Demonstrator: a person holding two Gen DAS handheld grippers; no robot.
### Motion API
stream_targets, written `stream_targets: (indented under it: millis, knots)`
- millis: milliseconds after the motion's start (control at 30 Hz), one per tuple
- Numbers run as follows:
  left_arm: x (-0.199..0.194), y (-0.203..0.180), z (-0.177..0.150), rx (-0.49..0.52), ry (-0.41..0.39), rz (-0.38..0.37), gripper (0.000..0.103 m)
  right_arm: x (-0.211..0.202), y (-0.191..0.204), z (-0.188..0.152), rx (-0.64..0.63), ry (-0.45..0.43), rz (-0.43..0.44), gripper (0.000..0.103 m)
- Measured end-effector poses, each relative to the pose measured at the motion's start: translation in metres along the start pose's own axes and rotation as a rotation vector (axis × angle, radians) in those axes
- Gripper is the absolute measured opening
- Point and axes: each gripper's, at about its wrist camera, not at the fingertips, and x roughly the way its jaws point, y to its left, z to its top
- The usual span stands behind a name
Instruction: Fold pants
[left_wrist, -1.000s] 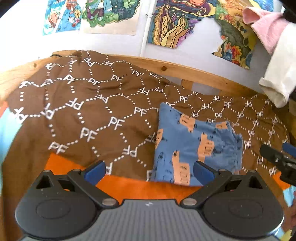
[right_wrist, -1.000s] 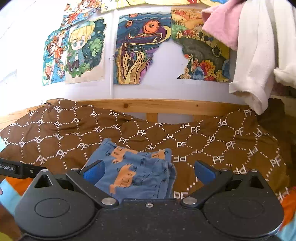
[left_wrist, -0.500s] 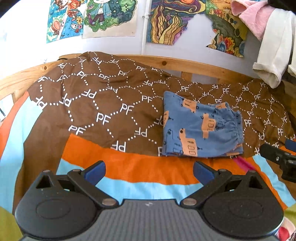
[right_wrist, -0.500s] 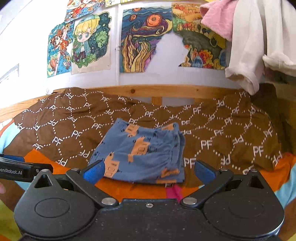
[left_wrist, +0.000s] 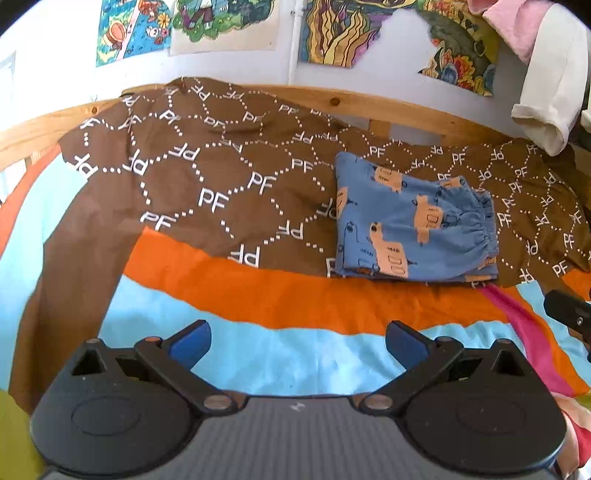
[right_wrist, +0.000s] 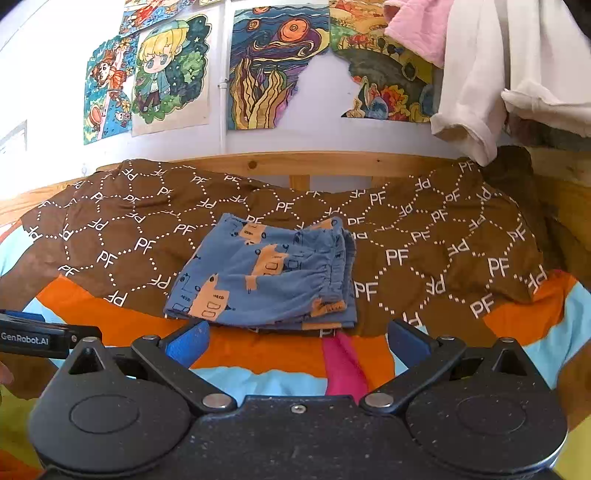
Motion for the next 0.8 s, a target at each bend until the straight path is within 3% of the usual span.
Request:
stream_targets:
  millis: [800]
  knots:
    - [0.0021, -0.0060, -0.0026, 0.028, -0.010, 0.001, 0.103, 0.0060, 0.0008, -0.0068, -0.004, 0.045, -0.013, 0.102]
